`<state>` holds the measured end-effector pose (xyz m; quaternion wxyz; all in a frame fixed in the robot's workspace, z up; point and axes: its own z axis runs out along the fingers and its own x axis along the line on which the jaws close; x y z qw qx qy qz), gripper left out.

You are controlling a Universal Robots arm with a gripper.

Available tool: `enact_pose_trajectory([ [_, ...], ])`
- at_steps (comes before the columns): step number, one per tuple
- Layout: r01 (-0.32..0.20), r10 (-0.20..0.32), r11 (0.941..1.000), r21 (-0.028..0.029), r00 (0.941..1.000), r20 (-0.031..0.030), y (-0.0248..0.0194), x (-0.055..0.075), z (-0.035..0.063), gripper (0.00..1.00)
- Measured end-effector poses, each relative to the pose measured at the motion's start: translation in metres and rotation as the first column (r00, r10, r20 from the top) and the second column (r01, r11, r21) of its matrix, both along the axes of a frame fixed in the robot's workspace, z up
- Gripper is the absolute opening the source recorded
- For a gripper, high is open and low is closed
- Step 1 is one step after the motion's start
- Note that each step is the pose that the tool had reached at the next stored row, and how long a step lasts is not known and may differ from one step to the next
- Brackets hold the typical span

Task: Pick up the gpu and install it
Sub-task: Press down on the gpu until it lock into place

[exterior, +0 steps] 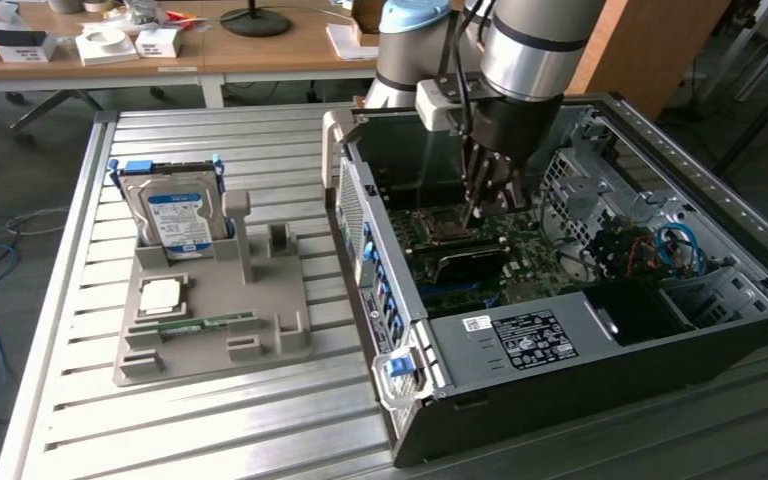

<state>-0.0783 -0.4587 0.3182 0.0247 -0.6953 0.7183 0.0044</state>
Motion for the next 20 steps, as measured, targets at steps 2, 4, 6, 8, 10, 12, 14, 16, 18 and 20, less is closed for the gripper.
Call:
enact_pose_trajectory([
  [2,0.0,0.0,1.0,-0.0002,1.0,-0.0002,0.0002,-0.0003,-0.0002,0.11],
  [4,0.0,0.0,1.0,-0.0001,1.0,-0.0001,0.0002,-0.0004,-0.001,0.11],
  [6,0.0,0.0,1.0,-0.0001,1.0,-0.0001,0.0002,-0.0006,-0.0017,0.11],
  [8,0.001,-0.001,1.0,-0.0002,1.0,-0.0002,0.0004,-0.0014,-0.0025,0.11],
  [10,0.0,0.0,1.0,-0.0001,1.0,-0.0001,0.0005,-0.0025,-0.0033,0.11],
  [12,0.001,-0.001,1.0,-0.0003,1.0,-0.0002,0.0015,-0.0057,-0.0037,0.11],
  [14,0.002,-0.002,1.0,-0.0022,1.0,-0.0001,0.0021,-0.0071,-0.0038,0.11],
  [16,0.002,-0.002,1.0,-0.0023,1.0,-0.0001,0.0021,-0.0072,-0.0038,0.11],
  [18,0.002,-0.002,1.0,-0.0029,1.0,-0.0001,0.0021,-0.0072,-0.0038,0.11],
  [20,0.002,-0.002,1.0,-0.0028,1.0,-0.0001,0.0021,-0.0072,-0.0038,0.11],
])
